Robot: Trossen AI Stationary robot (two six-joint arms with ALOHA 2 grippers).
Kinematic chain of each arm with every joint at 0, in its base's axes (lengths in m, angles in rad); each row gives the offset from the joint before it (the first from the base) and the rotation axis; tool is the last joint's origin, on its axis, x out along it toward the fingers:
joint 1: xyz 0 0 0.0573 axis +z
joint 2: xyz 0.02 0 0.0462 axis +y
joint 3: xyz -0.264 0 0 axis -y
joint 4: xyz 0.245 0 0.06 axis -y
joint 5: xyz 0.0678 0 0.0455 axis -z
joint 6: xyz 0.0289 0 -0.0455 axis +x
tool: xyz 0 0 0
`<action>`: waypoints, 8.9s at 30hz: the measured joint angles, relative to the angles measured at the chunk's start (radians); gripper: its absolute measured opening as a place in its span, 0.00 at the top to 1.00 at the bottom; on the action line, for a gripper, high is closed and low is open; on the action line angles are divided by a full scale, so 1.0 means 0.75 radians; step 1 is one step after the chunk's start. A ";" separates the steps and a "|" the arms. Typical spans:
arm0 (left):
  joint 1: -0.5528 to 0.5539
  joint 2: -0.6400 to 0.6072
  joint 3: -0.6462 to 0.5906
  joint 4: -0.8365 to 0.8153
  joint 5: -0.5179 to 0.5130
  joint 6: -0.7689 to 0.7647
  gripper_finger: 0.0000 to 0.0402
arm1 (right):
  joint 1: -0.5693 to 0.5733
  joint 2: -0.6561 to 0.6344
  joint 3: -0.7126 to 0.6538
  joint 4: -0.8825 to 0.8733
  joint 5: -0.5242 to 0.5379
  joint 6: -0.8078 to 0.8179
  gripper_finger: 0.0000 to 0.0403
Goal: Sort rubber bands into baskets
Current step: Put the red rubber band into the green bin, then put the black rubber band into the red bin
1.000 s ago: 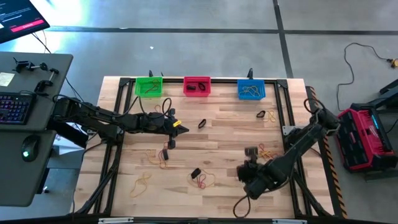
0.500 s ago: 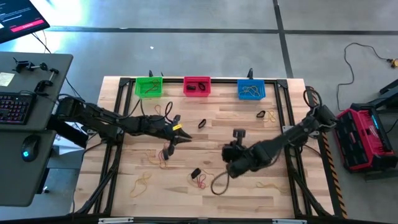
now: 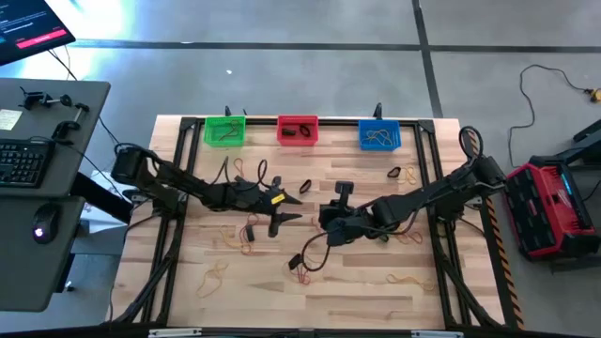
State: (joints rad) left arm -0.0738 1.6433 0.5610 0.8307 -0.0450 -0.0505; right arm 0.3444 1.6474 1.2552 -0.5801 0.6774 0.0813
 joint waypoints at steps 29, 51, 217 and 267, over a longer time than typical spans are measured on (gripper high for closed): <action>0.030 0.035 -0.155 0.181 0.117 0.009 0.87 | -0.084 0.262 -0.189 0.253 -0.624 0.269 0.79; 0.029 0.035 -0.180 0.234 0.116 0.000 0.99 | -0.102 0.372 -0.183 0.275 -0.637 0.215 0.97; 1.520 -0.570 0.032 -1.133 -0.212 0.008 0.68 | -0.049 0.207 -0.122 0.433 0.092 -0.014 1.00; 0.379 -0.963 -0.341 -0.695 0.258 0.197 1.00 | -0.311 0.207 -0.600 1.608 -0.696 0.030 1.00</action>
State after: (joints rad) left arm 0.2104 0.9211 0.3054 0.3092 0.1484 0.0970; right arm 0.1108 1.8027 0.8054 0.6258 0.1553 0.1041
